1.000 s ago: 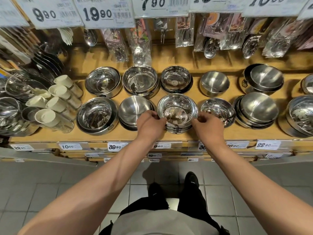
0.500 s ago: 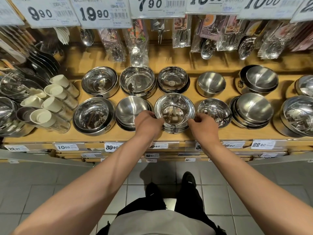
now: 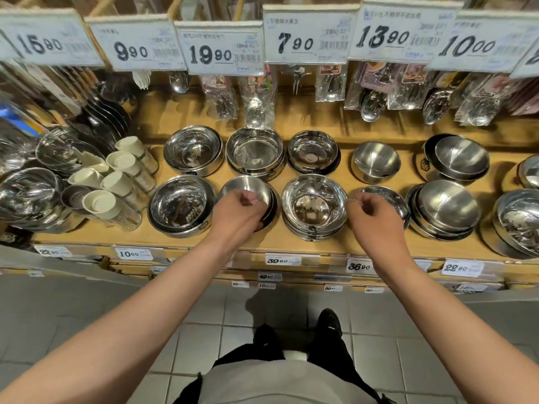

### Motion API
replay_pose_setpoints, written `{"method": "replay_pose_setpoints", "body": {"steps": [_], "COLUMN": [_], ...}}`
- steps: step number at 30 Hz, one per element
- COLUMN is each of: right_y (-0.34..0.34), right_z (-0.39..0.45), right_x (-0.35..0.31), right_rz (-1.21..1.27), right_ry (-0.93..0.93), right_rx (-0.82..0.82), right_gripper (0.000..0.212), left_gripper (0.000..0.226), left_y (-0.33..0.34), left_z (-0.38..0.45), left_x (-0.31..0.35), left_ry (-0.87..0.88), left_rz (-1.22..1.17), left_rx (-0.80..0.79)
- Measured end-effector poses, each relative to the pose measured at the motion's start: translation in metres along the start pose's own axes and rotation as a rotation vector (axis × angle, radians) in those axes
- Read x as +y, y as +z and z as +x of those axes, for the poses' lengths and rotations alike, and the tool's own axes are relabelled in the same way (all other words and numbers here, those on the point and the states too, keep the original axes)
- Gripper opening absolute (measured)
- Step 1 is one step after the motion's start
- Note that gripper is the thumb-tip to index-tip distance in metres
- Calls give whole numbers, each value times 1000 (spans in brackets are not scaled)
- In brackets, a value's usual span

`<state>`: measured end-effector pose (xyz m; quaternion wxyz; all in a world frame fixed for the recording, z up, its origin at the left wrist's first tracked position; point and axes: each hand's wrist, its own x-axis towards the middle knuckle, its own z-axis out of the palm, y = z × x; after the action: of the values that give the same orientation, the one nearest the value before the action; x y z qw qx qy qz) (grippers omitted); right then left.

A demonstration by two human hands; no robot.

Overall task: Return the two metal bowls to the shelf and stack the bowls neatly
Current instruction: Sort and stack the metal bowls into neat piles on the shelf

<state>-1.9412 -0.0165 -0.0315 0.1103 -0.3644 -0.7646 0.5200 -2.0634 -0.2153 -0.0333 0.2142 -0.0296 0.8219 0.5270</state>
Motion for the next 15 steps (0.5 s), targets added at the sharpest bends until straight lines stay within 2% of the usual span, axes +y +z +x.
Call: {"method": "replay_pose_setpoints", "body": {"steps": [3,6,9,15], "right_y": [6,21,40,79], "right_z": [-8,-9,-5,3], "right_x": [-20,-35,-44,-66], "right_rz": [130,132,114,23], "right_ry": [-16,-44,-61,-57], "right_rx": [-89,-163,-225,-322], "right_gripper": [22,27,13,14], "left_gripper": [6,5,5,4], "left_y": [-38,-73,-103,-144], "left_z": [7,16,24,40], "left_x": [-1,-3,-8,-35], "left_ry": [-19,-17,-28,-90], "left_rz": [-43,-60,-72,-161], "left_rx": [64,169,277,346]}}
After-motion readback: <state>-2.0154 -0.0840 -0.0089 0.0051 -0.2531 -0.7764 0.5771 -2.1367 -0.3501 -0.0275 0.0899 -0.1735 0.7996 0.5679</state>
